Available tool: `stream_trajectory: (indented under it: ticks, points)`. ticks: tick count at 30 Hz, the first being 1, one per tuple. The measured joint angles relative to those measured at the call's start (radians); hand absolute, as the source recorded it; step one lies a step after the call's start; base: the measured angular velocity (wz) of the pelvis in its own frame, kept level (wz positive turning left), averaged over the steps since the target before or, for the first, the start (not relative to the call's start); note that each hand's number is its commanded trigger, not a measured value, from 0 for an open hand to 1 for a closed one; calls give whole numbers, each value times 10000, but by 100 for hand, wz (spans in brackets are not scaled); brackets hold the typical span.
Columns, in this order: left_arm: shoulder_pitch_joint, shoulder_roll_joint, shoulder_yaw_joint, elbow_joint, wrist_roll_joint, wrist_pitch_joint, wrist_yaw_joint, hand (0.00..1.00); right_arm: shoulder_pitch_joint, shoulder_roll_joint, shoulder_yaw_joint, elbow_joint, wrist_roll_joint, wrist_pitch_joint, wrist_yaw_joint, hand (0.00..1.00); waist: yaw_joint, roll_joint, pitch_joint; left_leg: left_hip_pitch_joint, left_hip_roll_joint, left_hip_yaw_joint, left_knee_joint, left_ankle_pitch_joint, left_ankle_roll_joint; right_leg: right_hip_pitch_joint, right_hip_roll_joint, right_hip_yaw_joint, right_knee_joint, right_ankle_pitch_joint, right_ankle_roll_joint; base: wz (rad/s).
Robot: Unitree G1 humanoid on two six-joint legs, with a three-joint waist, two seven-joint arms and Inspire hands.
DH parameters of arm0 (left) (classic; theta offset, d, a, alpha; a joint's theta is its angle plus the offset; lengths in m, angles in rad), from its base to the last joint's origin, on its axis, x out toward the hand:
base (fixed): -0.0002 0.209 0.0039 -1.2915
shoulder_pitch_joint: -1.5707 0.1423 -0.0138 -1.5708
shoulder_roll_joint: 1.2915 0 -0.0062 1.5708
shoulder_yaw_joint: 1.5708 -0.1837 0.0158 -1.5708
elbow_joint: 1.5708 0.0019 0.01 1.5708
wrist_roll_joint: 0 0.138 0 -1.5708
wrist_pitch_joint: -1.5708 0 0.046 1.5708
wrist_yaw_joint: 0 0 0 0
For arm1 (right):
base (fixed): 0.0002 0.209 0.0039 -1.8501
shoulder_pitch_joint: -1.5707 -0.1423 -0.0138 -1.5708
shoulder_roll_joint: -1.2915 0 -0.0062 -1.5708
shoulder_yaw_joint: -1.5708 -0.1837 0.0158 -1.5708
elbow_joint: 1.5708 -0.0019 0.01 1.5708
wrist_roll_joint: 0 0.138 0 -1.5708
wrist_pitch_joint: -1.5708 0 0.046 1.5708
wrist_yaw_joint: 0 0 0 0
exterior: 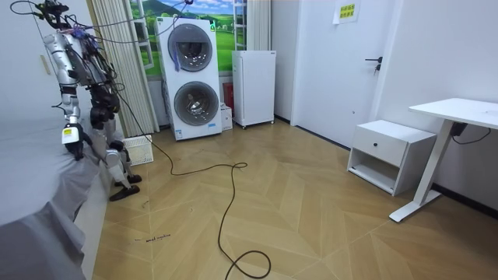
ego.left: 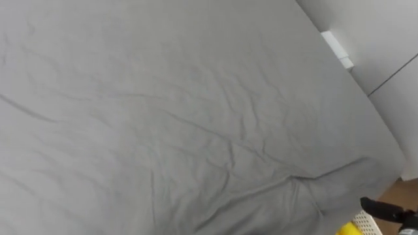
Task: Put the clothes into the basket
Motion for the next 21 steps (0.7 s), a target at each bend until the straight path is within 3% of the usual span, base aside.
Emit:
stream_trajectory:
  ticks: [5, 11, 13, 15, 18, 21]
  points:
    - [172, -53, 421, -384, 790, 0, 162, 0, 575, 143, -13, 11, 65, 11, 444, 0, 200, -202, -17, 514, -53, -405, -144, 10, -20, 847, -44, -380, -447, -56, 8, 30]
    - [415, -327, 771, -870, 843, -38, 500, 0, 913, 861, 63, 601, 179, 198, 1577, 0, 375, -272, -12, 1230, -219, -1051, -328, 20, -31, 1931, -198, -1015, -869, -114, 35, 34]
    - [426, -416, 832, -868, 849, -218, 547, 0, 867, 997, 300, 1146, 612, 198, 1862, 0, 551, -283, -15, 1410, -256, -1226, -351, 15, -26, 2264, -222, -1165, -1017, -119, 37, 28]
    - [455, -697, 1114, -856, 847, -725, 589, 0, 742, 1182, 445, 2042, 967, 194, 2414, 0, 788, -267, -12, 1571, -347, -1528, -344, 16, -22, 2504, -323, -1480, -1017, -251, 68, 39]
    - [502, -1042, 1283, -857, 864, -1093, 546, 0, 536, 1330, 519, 2830, 1171, 189, 2690, 0, 1155, -190, -39, 1735, -391, -1656, -343, 9, -12, 2696, -384, -1682, -1013, -318, 87, 16]
    - [587, -1105, 1525, -856, 868, -1289, 422, 0, 492, 1302, 576, 3299, 1249, 184, 2925, 0, 1248, -223, -66, 1793, -421, -1896, -290, 9, -13, 2898, -405, -1935, -1039, -351, 73, 20]
